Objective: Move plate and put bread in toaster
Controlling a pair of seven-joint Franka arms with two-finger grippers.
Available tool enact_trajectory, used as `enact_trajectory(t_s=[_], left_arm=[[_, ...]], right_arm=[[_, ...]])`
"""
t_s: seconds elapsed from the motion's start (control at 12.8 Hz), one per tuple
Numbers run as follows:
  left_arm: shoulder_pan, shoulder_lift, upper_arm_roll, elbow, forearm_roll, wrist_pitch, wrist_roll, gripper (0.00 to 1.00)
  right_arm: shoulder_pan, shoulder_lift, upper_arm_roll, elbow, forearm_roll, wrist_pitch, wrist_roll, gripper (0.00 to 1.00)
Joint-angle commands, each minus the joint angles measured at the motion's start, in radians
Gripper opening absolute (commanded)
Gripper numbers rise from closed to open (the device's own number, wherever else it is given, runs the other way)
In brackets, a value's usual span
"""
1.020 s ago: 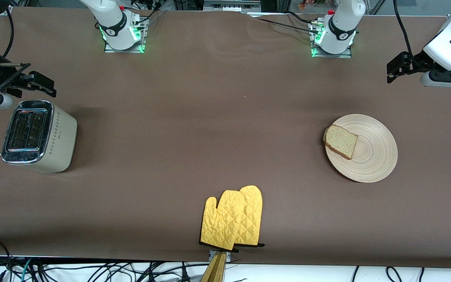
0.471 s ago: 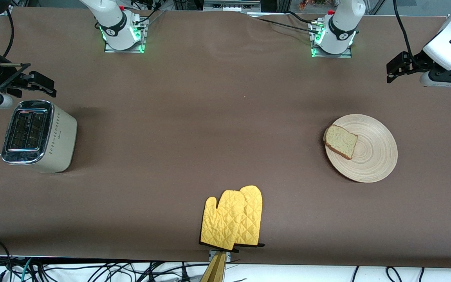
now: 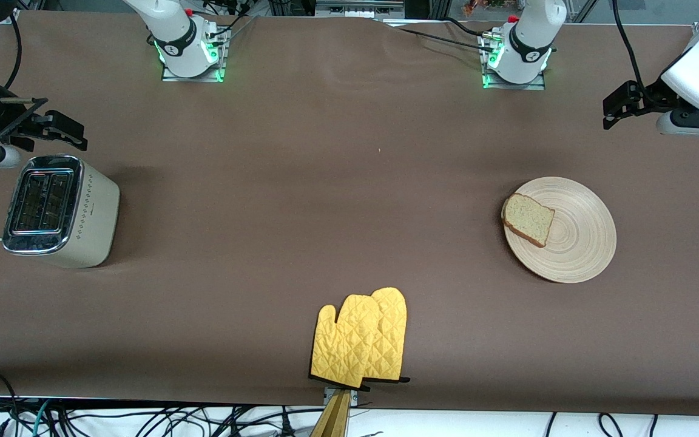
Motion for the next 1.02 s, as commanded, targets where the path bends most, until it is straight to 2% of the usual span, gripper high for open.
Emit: enact_trajectory(t_s=[0.0,0.39,0.78,0.94], left_arm=[[0.0,0.008,-0.006,0.057,0.022,-0.021,0.005,1.0],[0.0,0.003,-0.006,0.103,0.014,-0.028,-0.009,1.0],[-0.006,0.068,-0.012,0.106,0.052,-0.07,-0.005,1.0],[-0.006,0.06,-0.014,0.108,0.068,-0.067,0.002,1.0]], right_arm=[[0.0,-0.012,0.003,-0.009,-0.007,-0.003,0.018,1.0],[0.0,-0.012,0.003,-0.009,-0.007,-0.003,0.018,1.0],[0.0,-0.012,0.003,-0.009,-0.007,-0.003,0.018,1.0],[0.0,-0.012,0.003,-0.009,-0.007,-0.003,0.018,1.0]])
